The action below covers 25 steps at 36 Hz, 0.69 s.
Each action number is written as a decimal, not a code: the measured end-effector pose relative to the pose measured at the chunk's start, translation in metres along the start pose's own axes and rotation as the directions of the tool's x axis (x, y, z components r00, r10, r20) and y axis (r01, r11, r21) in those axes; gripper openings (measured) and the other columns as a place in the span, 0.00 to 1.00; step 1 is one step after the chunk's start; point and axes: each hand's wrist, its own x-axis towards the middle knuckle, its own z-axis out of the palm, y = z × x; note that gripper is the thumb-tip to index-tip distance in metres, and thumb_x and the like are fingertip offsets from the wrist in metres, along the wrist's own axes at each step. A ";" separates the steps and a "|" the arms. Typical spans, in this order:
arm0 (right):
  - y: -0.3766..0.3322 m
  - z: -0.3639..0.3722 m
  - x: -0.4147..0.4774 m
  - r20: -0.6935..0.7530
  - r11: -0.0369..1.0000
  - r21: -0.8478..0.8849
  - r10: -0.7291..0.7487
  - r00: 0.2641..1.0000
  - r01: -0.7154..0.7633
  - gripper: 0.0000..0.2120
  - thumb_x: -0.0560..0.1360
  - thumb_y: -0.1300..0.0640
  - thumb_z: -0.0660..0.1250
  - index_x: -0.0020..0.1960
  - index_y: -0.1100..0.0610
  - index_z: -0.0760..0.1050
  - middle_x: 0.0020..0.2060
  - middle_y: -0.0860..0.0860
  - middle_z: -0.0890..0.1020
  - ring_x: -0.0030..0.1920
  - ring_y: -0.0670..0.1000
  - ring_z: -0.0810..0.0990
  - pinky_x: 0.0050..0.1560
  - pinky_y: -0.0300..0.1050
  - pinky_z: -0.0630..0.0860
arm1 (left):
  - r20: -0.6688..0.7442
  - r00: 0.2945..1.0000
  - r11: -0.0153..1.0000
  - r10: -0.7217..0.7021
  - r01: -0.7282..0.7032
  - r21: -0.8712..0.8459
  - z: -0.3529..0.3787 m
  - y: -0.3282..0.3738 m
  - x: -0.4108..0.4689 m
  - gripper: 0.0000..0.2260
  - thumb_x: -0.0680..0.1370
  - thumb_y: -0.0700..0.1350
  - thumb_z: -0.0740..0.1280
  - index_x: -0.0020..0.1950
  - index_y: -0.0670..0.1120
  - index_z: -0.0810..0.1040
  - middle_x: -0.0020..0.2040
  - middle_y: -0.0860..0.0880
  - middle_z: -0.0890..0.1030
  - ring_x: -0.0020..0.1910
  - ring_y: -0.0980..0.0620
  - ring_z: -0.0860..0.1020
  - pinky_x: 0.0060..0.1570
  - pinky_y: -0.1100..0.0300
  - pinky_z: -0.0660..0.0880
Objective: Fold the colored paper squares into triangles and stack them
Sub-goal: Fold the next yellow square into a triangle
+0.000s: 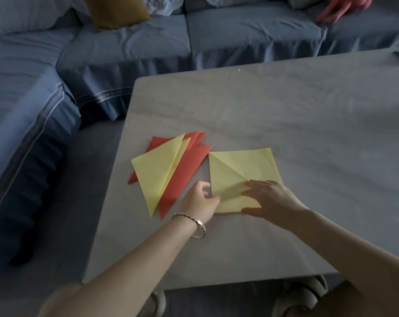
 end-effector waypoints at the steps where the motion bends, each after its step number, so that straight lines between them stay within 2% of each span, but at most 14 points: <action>1: 0.002 0.002 0.000 0.007 1.000 -0.005 -0.014 1.000 0.014 0.25 0.67 0.41 0.72 0.58 0.55 0.78 0.62 0.57 0.76 0.63 0.56 0.75 0.62 0.50 0.71 | -0.007 1.000 0.998 -0.019 0.018 -0.052 0.001 0.001 -0.001 0.15 0.74 0.46 0.65 0.60 0.49 0.71 0.51 0.52 0.77 0.44 0.50 0.77 0.50 0.58 0.73; 2: 0.002 0.002 0.000 -0.005 0.999 -0.013 -0.036 0.999 0.035 0.26 0.65 0.41 0.73 0.56 0.56 0.79 0.60 0.58 0.78 0.61 0.57 0.76 0.60 0.53 0.72 | -0.015 0.999 0.995 -0.035 0.033 -0.096 0.002 0.002 -0.001 0.15 0.73 0.44 0.66 0.59 0.48 0.72 0.49 0.51 0.79 0.41 0.50 0.77 0.49 0.57 0.74; 4: -0.003 0.001 -0.001 0.007 0.999 -0.027 -0.034 0.999 0.034 0.28 0.68 0.40 0.70 0.63 0.54 0.74 0.67 0.55 0.72 0.68 0.54 0.69 0.66 0.48 0.65 | -0.033 0.998 0.990 -0.047 0.042 -0.134 0.002 0.005 -0.002 0.14 0.72 0.42 0.66 0.58 0.47 0.73 0.48 0.49 0.81 0.39 0.51 0.77 0.46 0.59 0.73; 6: -0.005 0.002 0.000 0.006 1.000 0.009 -0.014 1.000 0.014 0.28 0.70 0.40 0.68 0.65 0.53 0.71 0.69 0.52 0.69 0.71 0.52 0.64 0.68 0.45 0.61 | -0.051 0.998 0.988 -0.047 0.039 -0.151 0.002 0.006 -0.002 0.14 0.72 0.40 0.66 0.57 0.47 0.74 0.46 0.50 0.80 0.38 0.53 0.76 0.40 0.62 0.71; 8: -0.004 0.002 0.000 -0.033 0.999 0.046 -0.020 0.999 0.021 0.26 0.69 0.42 0.70 0.63 0.54 0.74 0.66 0.53 0.73 0.68 0.53 0.69 0.66 0.48 0.65 | -0.062 0.996 0.982 -0.059 0.047 -0.183 0.001 0.007 -0.002 0.12 0.72 0.40 0.66 0.55 0.48 0.74 0.42 0.55 0.77 0.36 0.57 0.75 0.36 0.66 0.70; 10: -0.003 0.006 -0.001 -0.038 0.999 0.043 -0.030 0.999 0.032 0.23 0.70 0.43 0.69 0.61 0.53 0.75 0.63 0.51 0.75 0.66 0.52 0.71 0.64 0.48 0.68 | -0.071 0.993 0.967 -0.093 0.073 -0.245 0.001 0.008 -0.002 0.12 0.71 0.41 0.68 0.54 0.48 0.75 0.43 0.53 0.79 0.39 0.55 0.77 0.40 0.62 0.74; 12: -0.003 0.007 -0.001 -0.049 0.998 0.056 -0.037 0.998 0.040 0.21 0.73 0.44 0.66 0.62 0.53 0.74 0.63 0.49 0.75 0.66 0.52 0.71 0.64 0.47 0.67 | -0.077 0.991 0.963 -0.107 0.084 -0.257 0.001 0.011 -0.003 0.13 0.70 0.44 0.69 0.54 0.48 0.75 0.46 0.51 0.80 0.41 0.54 0.79 0.44 0.58 0.76; 14: -0.005 0.005 0.000 -0.062 0.998 0.057 -0.020 0.998 0.023 0.20 0.76 0.45 0.63 0.64 0.53 0.72 0.64 0.49 0.74 0.67 0.51 0.69 0.65 0.45 0.64 | -0.070 0.993 0.965 -0.100 0.080 -0.249 0.003 0.014 -0.001 0.15 0.69 0.46 0.71 0.55 0.46 0.76 0.44 0.50 0.81 0.41 0.55 0.79 0.41 0.61 0.75; 16: -0.006 0.006 0.000 -0.108 0.998 0.065 -0.013 0.994 0.020 0.20 0.77 0.47 0.60 0.67 0.52 0.69 0.66 0.49 0.73 0.67 0.51 0.69 0.65 0.43 0.62 | -0.051 0.993 0.955 -0.106 0.088 -0.284 0.005 0.017 0.001 0.15 0.69 0.43 0.72 0.54 0.44 0.77 0.39 0.48 0.82 0.35 0.55 0.79 0.36 0.63 0.74; 18: -0.011 0.005 -0.001 -0.153 0.991 0.131 0.059 0.986 -0.039 0.21 0.77 0.50 0.62 0.69 0.52 0.67 0.67 0.50 0.72 0.66 0.53 0.70 0.65 0.43 0.62 | -0.028 0.993 0.936 -0.118 0.102 -0.338 0.007 0.020 0.001 0.14 0.68 0.41 0.73 0.53 0.43 0.78 0.39 0.46 0.83 0.33 0.53 0.78 0.36 0.61 0.75; 19: -0.014 0.004 -0.003 -0.191 0.986 0.156 0.081 0.978 -0.051 0.20 0.76 0.53 0.64 0.67 0.52 0.70 0.65 0.52 0.74 0.64 0.55 0.73 0.64 0.45 0.64 | -0.011 0.993 0.929 -0.120 0.108 -0.354 0.008 0.022 0.000 0.15 0.68 0.41 0.73 0.53 0.43 0.78 0.41 0.45 0.83 0.35 0.52 0.79 0.39 0.59 0.77; 21: -0.018 0.005 -0.004 -0.330 0.992 0.124 0.036 0.943 0.005 0.13 0.70 0.58 0.69 0.55 0.54 0.80 0.54 0.53 0.82 0.53 0.56 0.81 0.56 0.49 0.74 | 0.015 0.995 0.926 -0.101 0.099 -0.365 0.009 0.023 -0.002 0.17 0.67 0.43 0.74 0.55 0.45 0.76 0.46 0.45 0.83 0.38 0.51 0.80 0.44 0.56 0.79; 23: -0.019 0.007 -0.005 -0.408 0.988 0.142 0.011 0.913 0.052 0.07 0.67 0.59 0.70 0.45 0.55 0.83 0.44 0.51 0.85 0.43 0.54 0.83 0.48 0.50 0.78 | 0.002 0.998 0.933 -0.063 0.060 -0.354 0.006 0.025 -0.006 0.19 0.69 0.45 0.72 0.58 0.48 0.73 0.46 0.50 0.81 0.38 0.54 0.80 0.41 0.62 0.78; 25: -0.020 0.006 -0.008 -0.409 0.964 0.251 0.022 0.912 0.090 0.06 0.68 0.60 0.70 0.44 0.57 0.83 0.42 0.51 0.85 0.41 0.54 0.83 0.46 0.47 0.78 | -0.058 0.998 0.947 -0.033 0.013 -0.320 -0.001 0.025 -0.007 0.19 0.71 0.45 0.69 0.59 0.52 0.67 0.41 0.55 0.77 0.36 0.57 0.77 0.33 0.71 0.74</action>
